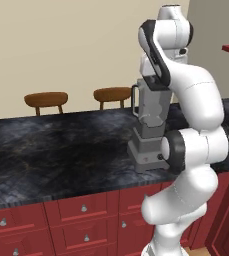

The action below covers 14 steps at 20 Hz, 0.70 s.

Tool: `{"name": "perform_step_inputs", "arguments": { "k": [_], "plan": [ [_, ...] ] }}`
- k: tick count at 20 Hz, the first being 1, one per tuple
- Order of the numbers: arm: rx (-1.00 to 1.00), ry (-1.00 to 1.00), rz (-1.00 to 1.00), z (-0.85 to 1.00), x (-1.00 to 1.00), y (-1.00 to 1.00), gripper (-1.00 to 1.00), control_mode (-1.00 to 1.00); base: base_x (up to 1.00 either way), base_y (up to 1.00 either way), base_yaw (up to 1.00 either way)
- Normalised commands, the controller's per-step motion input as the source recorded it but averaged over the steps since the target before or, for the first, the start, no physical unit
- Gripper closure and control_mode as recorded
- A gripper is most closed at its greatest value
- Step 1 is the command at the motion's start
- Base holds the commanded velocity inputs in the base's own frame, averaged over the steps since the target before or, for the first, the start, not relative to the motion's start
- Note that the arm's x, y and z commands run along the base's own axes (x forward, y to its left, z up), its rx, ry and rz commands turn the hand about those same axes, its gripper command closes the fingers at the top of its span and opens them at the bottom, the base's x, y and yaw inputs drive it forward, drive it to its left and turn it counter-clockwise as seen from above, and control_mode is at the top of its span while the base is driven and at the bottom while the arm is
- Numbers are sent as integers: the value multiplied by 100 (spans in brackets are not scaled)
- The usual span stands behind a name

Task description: Grab the garlic and lime from the fridge, place them in the blender, close the lid, and turn on the blender to create a marinade.

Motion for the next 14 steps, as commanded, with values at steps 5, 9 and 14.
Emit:
{"name": "perform_step_inputs", "arguments": {
  "k": [5, 9, 14],
  "plan": [
    [0, 4, 6, 0, 12, 0, 100, -100, 0, 0, 0],
    [0, 7, 19, 0, -2, -3, 100, -100, 0, 0, 0],
    [0, 5, 17, 0, -3, 0, 100, -100, 0, 0, 0]
  ]
}}
